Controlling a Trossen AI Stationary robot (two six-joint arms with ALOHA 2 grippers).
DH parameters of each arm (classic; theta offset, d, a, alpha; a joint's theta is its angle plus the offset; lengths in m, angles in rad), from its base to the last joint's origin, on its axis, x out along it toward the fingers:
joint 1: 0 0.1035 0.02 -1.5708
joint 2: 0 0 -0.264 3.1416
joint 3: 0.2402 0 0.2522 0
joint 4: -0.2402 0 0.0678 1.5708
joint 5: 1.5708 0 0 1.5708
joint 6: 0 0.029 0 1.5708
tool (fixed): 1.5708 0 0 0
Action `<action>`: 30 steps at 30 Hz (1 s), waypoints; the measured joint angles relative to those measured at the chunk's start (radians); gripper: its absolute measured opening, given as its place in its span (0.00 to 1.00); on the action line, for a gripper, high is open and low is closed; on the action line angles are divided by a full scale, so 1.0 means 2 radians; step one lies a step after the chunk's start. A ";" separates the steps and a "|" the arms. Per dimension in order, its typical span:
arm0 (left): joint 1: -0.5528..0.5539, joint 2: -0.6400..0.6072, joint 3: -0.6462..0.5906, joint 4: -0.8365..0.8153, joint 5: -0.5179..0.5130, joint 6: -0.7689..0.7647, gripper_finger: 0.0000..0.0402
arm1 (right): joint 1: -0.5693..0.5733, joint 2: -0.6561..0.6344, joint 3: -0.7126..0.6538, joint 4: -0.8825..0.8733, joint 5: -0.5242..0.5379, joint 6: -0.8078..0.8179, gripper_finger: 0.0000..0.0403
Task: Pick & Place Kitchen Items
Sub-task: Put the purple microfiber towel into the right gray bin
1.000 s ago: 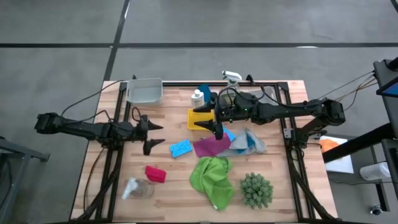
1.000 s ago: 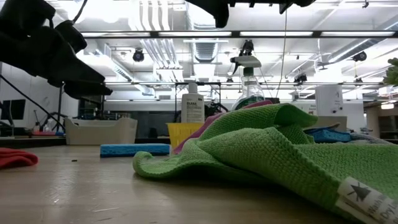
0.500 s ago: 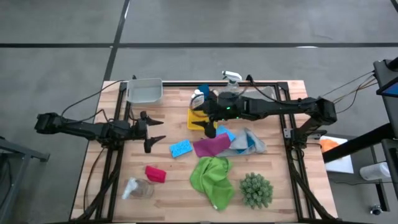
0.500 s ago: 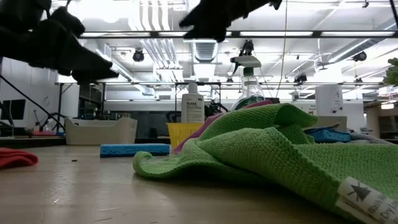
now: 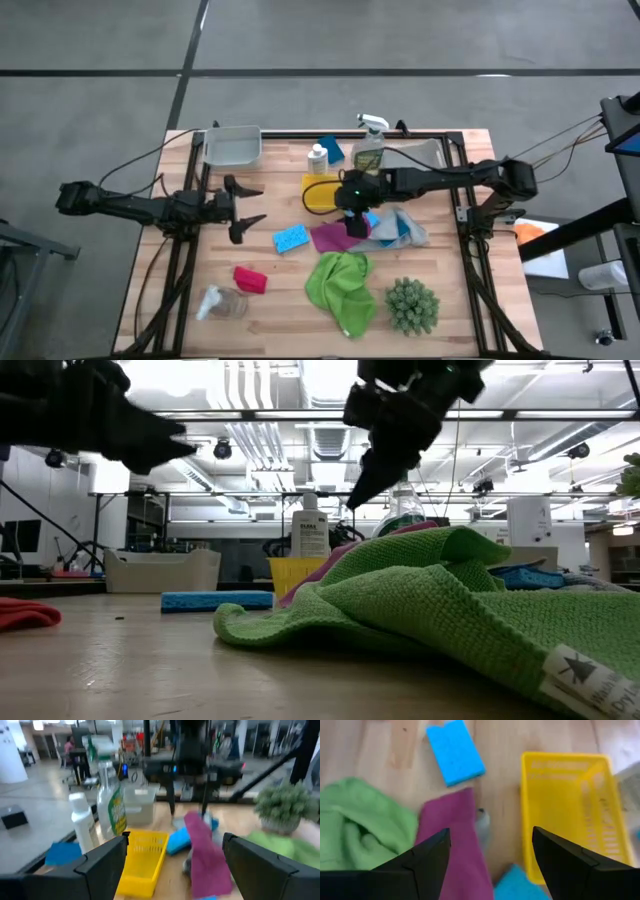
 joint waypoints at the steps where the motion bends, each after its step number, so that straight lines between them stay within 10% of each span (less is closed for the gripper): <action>1: 0.000 0.000 0.000 0.014 0.006 0.004 0.82 | 0.000 -0.008 -0.021 0.037 -0.009 0.005 0.69; 8: 0.000 -0.005 0.000 0.057 0.033 0.040 0.82 | 0.002 -0.063 -0.159 0.311 -0.035 0.022 0.69; 30: 0.013 -0.006 -0.007 0.031 0.013 0.031 0.82 | 0.000 -0.138 -0.307 0.486 0.000 0.019 0.69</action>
